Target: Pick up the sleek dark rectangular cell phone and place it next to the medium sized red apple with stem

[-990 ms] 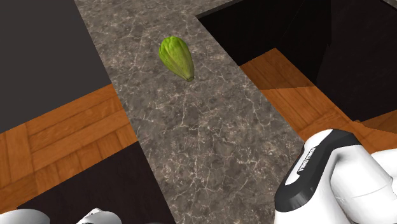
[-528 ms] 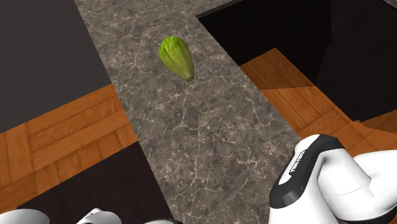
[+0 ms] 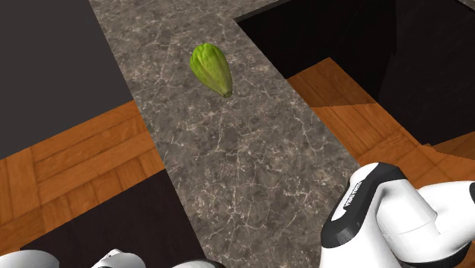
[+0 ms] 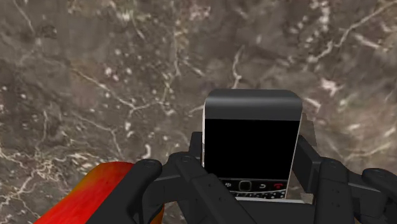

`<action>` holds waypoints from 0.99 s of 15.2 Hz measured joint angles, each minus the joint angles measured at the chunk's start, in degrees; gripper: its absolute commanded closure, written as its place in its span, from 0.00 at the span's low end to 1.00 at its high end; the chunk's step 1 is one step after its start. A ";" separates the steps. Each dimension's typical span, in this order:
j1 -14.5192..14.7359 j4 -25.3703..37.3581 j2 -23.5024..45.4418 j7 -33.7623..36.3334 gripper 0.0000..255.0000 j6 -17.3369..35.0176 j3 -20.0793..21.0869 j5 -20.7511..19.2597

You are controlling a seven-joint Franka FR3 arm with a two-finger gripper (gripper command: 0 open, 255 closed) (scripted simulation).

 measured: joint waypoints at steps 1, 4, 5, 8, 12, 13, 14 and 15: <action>0.00 0.00 0.00 0.00 0.00 0.00 0.00 0.00; 0.00 0.00 0.00 0.00 0.00 0.01 0.00 0.00; 0.00 0.00 0.00 0.00 0.00 0.01 0.00 0.00; -0.23 -0.44 -1.67 -0.11 0.00 -1.23 0.41 0.38; -0.25 0.75 -3.63 -0.61 0.00 -4.26 1.02 1.08; -0.22 0.73 -3.72 -0.58 0.00 -4.35 1.04 1.11; -0.21 0.71 -3.76 -0.56 0.00 -4.38 1.06 1.12; -0.21 0.68 -3.79 -0.56 0.00 -4.40 1.06 1.12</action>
